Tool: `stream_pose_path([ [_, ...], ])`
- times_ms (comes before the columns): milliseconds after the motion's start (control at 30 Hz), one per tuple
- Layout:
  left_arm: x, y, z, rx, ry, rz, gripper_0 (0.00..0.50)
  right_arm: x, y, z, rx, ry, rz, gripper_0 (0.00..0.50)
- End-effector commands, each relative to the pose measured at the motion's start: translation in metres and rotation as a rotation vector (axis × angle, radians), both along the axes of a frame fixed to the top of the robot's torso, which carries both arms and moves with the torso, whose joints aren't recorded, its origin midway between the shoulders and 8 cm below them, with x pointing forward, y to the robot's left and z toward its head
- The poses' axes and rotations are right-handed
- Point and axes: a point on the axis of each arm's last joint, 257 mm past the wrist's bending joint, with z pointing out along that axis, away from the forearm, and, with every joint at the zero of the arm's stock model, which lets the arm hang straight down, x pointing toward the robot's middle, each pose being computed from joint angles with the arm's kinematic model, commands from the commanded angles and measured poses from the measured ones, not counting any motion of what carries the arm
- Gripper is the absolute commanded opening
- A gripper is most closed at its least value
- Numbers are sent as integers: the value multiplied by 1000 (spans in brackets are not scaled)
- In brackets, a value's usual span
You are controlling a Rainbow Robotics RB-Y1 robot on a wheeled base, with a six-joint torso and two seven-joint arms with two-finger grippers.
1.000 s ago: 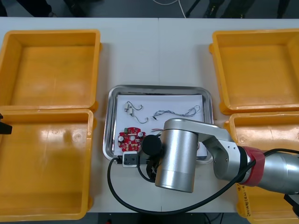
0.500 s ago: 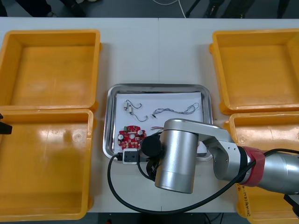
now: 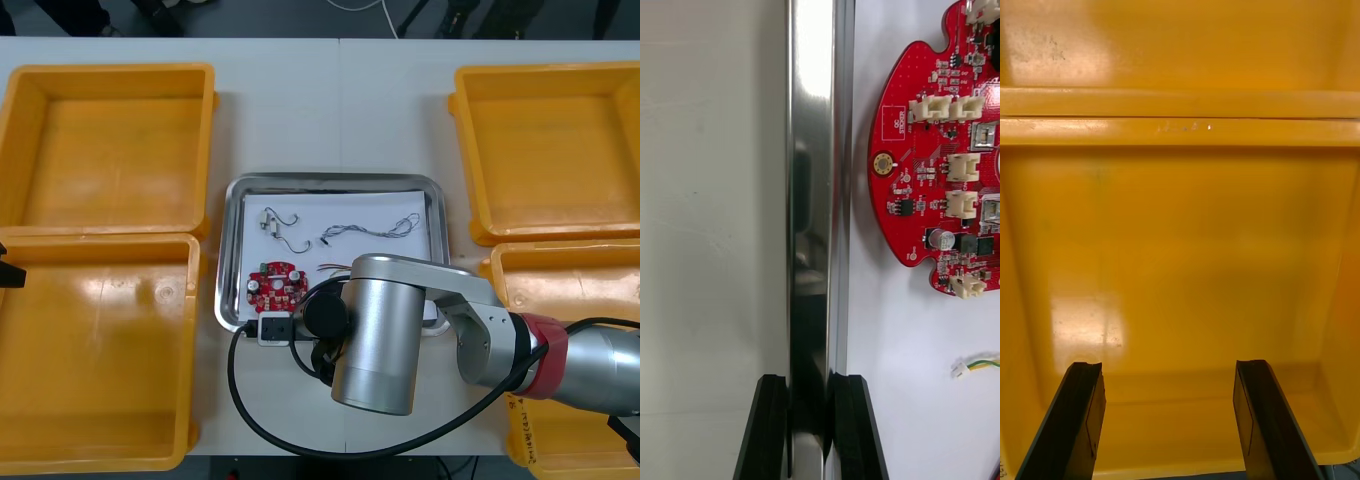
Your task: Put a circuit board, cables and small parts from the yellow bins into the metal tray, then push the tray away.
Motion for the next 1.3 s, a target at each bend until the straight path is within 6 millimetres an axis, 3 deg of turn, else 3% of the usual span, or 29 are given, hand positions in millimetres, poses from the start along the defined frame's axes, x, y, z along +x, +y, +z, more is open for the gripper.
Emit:
stream_pose_path([
  [33, -4, 13, 13, 89, -18, -70, 500, 14, 10, 27, 24, -70, 24, 0],
  [433, -4, 13, 13, 89, -18, -70, 500, 45, 3, 49, 44, -146, -9, 0],
  [800, -4, 13, 13, 89, -18, -70, 500, 78, -2, 54, 81, -164, -78, 0],
  [1300, -4, 13, 13, 89, -18, -70, 500, 105, 6, 72, 123, -195, -99, 0],
])
